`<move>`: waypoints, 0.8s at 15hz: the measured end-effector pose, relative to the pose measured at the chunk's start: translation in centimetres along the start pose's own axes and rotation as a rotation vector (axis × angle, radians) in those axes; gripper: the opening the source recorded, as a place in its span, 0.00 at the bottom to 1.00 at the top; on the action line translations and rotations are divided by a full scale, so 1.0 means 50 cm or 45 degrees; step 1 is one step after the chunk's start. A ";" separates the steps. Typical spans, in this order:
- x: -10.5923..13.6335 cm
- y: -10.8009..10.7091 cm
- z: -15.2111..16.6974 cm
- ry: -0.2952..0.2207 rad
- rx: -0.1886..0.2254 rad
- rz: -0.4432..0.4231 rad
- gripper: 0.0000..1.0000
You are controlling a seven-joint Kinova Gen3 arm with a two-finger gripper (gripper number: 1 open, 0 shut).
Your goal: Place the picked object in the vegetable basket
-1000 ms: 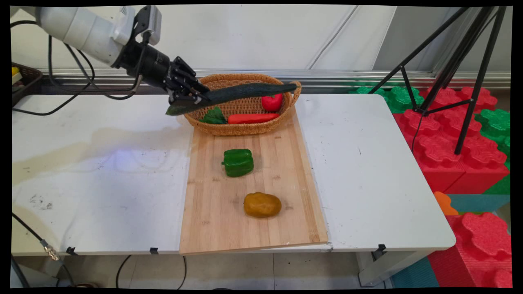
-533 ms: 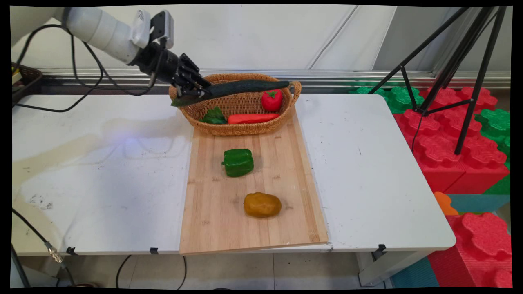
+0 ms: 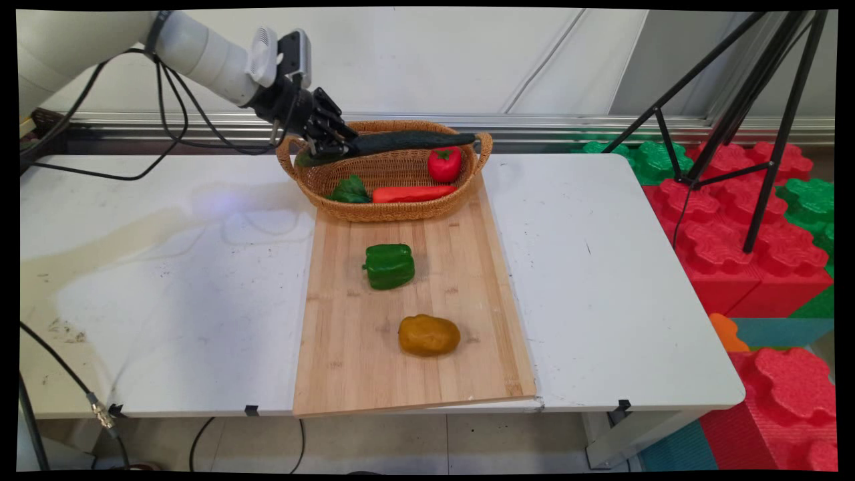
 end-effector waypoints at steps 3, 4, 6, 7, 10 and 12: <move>-0.010 -0.011 0.030 -0.029 -0.006 0.036 0.00; -0.015 -0.013 0.041 -0.040 -0.013 0.052 0.00; -0.021 -0.015 0.056 -0.054 -0.026 0.073 0.00; -0.025 -0.016 0.063 -0.061 -0.034 0.083 0.00; -0.034 -0.020 0.081 -0.076 -0.050 0.099 1.00; -0.035 -0.023 0.087 -0.076 -0.053 0.103 1.00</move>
